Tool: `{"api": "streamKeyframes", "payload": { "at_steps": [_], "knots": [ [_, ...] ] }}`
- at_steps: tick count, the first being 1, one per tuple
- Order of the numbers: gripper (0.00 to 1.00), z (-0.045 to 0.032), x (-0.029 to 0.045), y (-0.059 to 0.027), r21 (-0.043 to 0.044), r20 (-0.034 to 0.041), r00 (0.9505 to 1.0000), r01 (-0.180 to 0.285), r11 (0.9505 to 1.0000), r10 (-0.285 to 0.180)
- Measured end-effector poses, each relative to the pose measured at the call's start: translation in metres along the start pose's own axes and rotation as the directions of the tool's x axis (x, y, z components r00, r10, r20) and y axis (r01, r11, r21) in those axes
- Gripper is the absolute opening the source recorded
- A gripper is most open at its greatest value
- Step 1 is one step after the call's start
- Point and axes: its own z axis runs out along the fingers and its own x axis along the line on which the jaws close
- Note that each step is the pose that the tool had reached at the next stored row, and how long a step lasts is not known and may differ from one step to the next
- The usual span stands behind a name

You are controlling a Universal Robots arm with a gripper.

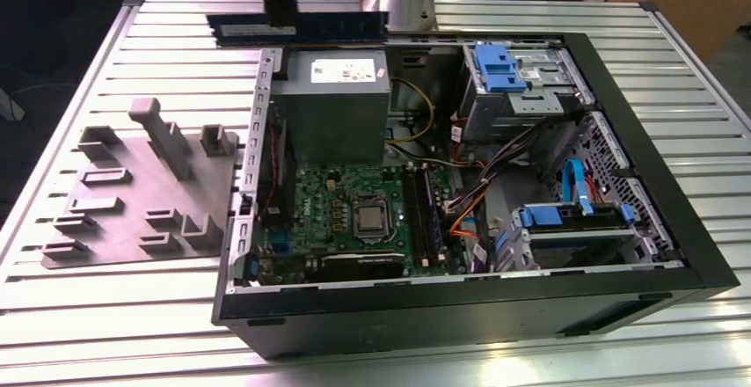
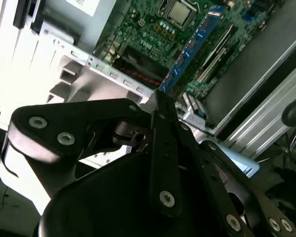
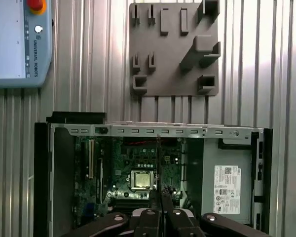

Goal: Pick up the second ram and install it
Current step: 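Pick up the second ram and move it above second insertion slot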

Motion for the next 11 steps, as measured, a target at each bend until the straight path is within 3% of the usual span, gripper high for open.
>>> {"api": "streamKeyframes", "payload": {
  "at_steps": [5,11],
  "knots": [
    [0.12,0.0091,0.0003,-0.0155,-0.0035,0.0001,1.0,0.0,1.0,0.0],
    [0.12,0.0103,0.0003,-0.0166,-0.0041,0.0001,1.0,0.0,1.0,0.0]
  ]
}}
